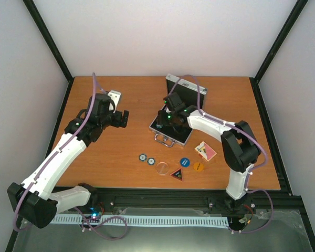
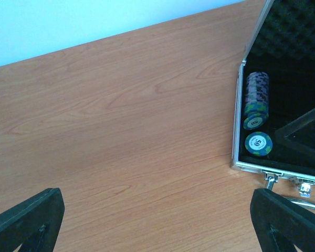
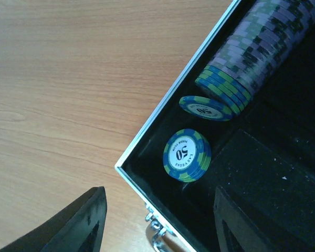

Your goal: Pack up texas hold em set

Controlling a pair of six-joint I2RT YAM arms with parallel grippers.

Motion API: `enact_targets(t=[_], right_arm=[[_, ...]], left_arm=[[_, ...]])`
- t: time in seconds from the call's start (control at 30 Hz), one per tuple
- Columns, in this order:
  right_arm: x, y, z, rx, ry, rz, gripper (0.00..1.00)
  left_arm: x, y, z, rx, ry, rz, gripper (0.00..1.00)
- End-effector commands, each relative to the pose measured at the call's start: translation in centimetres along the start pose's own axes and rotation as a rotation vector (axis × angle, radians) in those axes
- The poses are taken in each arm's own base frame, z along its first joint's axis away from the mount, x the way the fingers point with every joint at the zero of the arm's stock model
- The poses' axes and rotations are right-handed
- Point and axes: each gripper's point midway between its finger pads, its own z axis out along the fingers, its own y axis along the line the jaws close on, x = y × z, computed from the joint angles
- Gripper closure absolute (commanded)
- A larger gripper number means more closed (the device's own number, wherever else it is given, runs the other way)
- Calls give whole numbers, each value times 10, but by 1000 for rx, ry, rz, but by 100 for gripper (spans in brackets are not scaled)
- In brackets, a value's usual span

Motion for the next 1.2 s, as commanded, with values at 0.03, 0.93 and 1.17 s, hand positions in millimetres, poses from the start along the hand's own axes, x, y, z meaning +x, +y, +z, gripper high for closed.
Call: enact_targets(t=[0.03,0.93,1.17], right_arm=[[8,-20,-1,258,-3,-155,42],[25,-13,49,161,47,14,55],[21,-12,54,158,30,40,55]], left_arm=[[0,2,-10,7,-11,-18,0],[8,-7,-14,66,-11,-25,0],[10,-8,-14,73,-6,-25,0]])
